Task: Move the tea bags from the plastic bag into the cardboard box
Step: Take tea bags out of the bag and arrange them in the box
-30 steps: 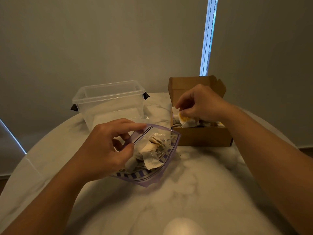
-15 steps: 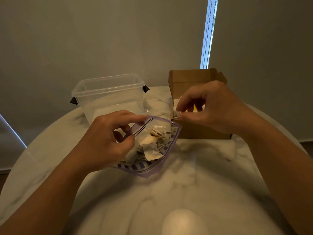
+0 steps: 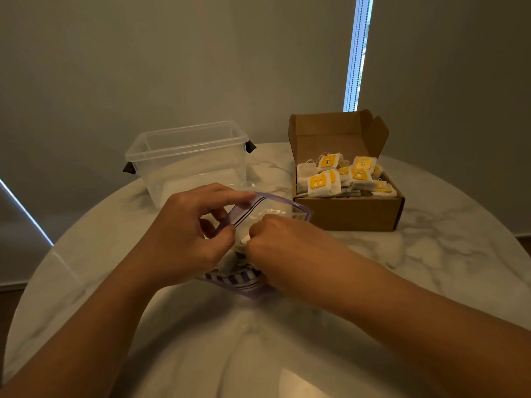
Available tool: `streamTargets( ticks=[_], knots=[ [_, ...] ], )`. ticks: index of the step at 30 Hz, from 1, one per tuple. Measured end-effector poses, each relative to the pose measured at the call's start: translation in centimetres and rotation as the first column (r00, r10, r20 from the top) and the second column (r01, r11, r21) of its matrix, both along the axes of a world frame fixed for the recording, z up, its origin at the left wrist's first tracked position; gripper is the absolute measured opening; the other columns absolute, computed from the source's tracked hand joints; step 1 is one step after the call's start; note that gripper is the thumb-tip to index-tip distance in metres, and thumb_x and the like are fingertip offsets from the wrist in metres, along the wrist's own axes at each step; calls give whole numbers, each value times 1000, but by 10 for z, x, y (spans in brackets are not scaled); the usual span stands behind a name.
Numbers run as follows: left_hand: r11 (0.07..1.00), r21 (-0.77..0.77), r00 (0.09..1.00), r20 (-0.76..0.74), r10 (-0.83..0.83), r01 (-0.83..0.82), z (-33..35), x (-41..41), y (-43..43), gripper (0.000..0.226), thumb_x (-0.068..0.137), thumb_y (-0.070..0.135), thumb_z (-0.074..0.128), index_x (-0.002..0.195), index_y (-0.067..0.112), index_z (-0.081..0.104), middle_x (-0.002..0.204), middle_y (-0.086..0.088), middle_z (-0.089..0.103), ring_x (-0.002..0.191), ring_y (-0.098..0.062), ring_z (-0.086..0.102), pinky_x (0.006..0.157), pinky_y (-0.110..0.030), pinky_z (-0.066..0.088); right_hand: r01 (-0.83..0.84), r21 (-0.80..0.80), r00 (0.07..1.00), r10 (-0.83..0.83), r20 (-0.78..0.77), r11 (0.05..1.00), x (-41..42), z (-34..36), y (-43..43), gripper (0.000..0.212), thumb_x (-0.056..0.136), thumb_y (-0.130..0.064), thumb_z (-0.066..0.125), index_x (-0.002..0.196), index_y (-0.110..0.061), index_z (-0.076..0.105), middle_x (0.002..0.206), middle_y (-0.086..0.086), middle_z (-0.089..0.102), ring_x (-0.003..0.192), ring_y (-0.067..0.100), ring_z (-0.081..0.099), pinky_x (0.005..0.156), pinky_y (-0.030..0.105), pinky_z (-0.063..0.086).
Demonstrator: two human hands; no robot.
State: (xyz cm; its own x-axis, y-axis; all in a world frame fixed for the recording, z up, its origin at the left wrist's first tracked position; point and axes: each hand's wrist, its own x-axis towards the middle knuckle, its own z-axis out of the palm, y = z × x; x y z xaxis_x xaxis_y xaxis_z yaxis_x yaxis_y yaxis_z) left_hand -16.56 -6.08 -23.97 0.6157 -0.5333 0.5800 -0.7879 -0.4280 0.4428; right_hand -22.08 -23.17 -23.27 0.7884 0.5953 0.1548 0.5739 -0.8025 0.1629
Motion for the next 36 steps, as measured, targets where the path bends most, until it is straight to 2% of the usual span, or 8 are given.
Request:
streamTargets(
  ticks=[5, 7, 10, 15, 22, 28, 32, 36],
  knots=[
    [1000, -4, 1000, -4, -6, 6, 0, -1, 0, 47, 79, 15, 60, 124, 27, 64, 111, 16, 65, 86, -13, 63, 62, -29, 58, 38, 26, 999, -37, -32, 999, 1, -2, 5, 31, 94, -17, 60, 124, -10, 57, 116, 11, 59, 110, 27, 54, 72, 33, 42],
    [1000, -7, 1000, -5, -11, 11, 0, 0, 0, 46, 79, 16, 60, 124, 28, 63, 110, 16, 65, 86, -14, 63, 63, -29, 58, 50, 118, 997, -41, -72, 992, 4, 1, 1, 27, 93, -16, 60, 120, -13, 60, 114, 7, 60, 107, 23, 56, 72, 28, 40],
    [1000, -11, 1000, -4, -13, 13, 0, 0, 2, 45, 80, 19, 59, 124, 26, 64, 110, 16, 65, 86, -15, 63, 62, -31, 58, 76, 304, 989, -34, -140, 950, 1, 11, -16, 17, 91, -20, 64, 108, -20, 70, 102, -2, 66, 91, 12, 61, 76, 24, 53],
    [1000, -19, 1000, -19, -6, 6, 0, -2, 1, 46, 79, 13, 60, 123, 28, 65, 108, 19, 65, 85, -14, 63, 61, -27, 57, 156, 651, 932, 106, -345, 743, 4, 24, -51, 14, 82, -11, 75, 95, -17, 75, 87, -7, 73, 80, 4, 70, 74, 24, 59],
    [1000, -14, 1000, -21, 4, -4, -1, -3, 0, 47, 78, 16, 59, 124, 26, 65, 110, 17, 66, 86, -15, 64, 63, -31, 59, 218, 873, 900, 255, -353, 437, 12, 33, -83, 14, 83, -5, 70, 93, -13, 76, 90, 3, 75, 88, 19, 72, 71, 28, 59],
    [1000, -15, 1000, -19, 8, -9, -1, -2, 1, 47, 79, 16, 59, 123, 30, 64, 108, 21, 65, 86, -14, 64, 62, -29, 58, 195, 941, 967, 107, -232, 275, 27, 42, -124, 19, 88, -4, 64, 89, -19, 75, 94, 2, 74, 92, 22, 71, 74, 34, 59],
    [1000, -19, 1000, -20, 8, -8, -1, -2, 1, 47, 78, 16, 59, 123, 28, 65, 108, 17, 66, 84, -14, 64, 62, -26, 58, 149, 946, 980, -167, -104, 287, 45, 53, -164, 19, 89, -6, 66, 90, -24, 73, 95, -2, 73, 92, 15, 71, 74, 37, 61],
    [1000, -21, 1000, -15, 9, -10, -1, -2, 1, 46, 77, 17, 59, 122, 29, 65, 106, 21, 65, 85, -15, 63, 60, -20, 56, 189, 921, 954, -286, -90, 340, 61, 50, -182, 14, 87, -10, 69, 97, -19, 73, 99, -2, 71, 91, 13, 70, 73, 35, 61]
  ],
)
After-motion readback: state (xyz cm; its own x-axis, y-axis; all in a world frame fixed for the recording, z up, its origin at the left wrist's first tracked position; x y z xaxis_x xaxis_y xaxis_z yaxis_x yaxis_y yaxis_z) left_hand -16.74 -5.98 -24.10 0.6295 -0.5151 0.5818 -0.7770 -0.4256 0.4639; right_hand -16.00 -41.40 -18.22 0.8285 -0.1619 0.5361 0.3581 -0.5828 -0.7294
